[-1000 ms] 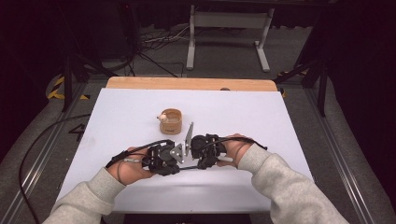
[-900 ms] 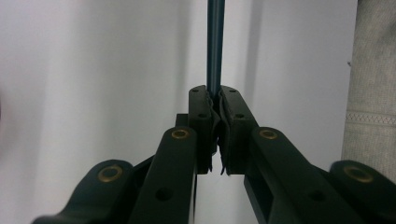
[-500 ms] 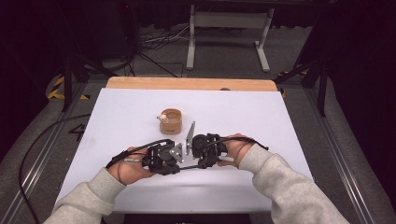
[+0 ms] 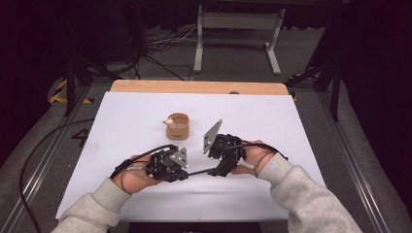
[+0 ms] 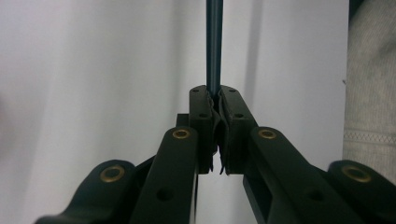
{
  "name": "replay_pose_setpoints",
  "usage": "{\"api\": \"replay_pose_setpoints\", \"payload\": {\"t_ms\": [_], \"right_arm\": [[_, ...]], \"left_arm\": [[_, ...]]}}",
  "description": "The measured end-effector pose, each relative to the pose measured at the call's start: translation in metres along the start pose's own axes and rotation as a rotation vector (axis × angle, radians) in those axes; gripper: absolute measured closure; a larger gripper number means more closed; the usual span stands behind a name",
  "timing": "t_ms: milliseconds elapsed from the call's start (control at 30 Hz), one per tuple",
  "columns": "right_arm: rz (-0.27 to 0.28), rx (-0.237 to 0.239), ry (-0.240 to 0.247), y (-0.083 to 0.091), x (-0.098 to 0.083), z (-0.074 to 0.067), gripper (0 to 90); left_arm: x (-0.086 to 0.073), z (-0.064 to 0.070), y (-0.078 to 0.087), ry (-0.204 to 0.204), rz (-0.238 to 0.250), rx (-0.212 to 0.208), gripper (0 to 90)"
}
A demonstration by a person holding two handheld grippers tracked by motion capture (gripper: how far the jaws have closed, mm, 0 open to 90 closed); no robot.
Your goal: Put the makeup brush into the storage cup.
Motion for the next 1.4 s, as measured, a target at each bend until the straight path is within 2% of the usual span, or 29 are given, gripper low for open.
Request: {"api": "replay_pose_setpoints", "payload": {"t_ms": [133,233,400,500,533,600,767,867,933,1267,1400], "right_arm": [[0.09,-0.025,-0.055,0.012,-0.01,0.001,30.6],[0.159,-0.042,-0.057,0.021,-0.017,0.001,29.8],[0.244,-0.082,-0.079,0.032,-0.026,-0.001,29.1],[0.284,-0.09,-0.09,0.036,-0.03,-0.002,29.0],[0.284,-0.09,-0.09,0.036,-0.03,-0.002,29.0],[0.318,-0.11,-0.093,0.039,-0.034,-0.003,28.4],[0.405,-0.141,-0.109,0.045,-0.04,-0.004,27.0],[0.454,-0.158,-0.115,0.047,-0.044,-0.005,26.4],[0.496,-0.172,-0.124,0.049,-0.047,-0.005,25.7],[0.627,-0.186,-0.165,0.046,-0.058,-0.008,24.7],[0.668,-0.172,-0.178,0.045,-0.06,-0.008,24.9]], "left_arm": [[-0.003,0.0,0.0,0.012,0.058,0.005,85.1],[-0.005,0.0,-0.001,0.02,0.094,0.008,85.1],[-0.008,0.0,-0.002,0.035,0.154,0.018,85.1],[-0.011,0.0,-0.001,0.048,0.198,0.026,85.1],[-0.011,0.0,-0.001,0.048,0.198,0.026,85.1],[-0.013,0.001,-0.003,0.043,0.222,0.026,85.1],[-0.018,0.002,-0.004,0.067,0.267,0.026,85.2],[-0.02,0.002,-0.003,0.067,0.325,0.023,85.1],[-0.021,0.002,-0.003,0.068,0.345,0.023,85.1],[-0.023,0.006,-0.006,0.076,0.496,-0.003,85.1],[-0.022,0.007,-0.005,0.079,0.53,-0.008,85.1]]}}
Point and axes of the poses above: each handheld gripper's, and its own axes: y roughly backward along the jaws, x roughly out of its top, z roughly to its right, the point moved 3 cm from there along -y, roughly forward along the jaws, and after that the axes turned 1 degree about -x, right-handed, at the moved point
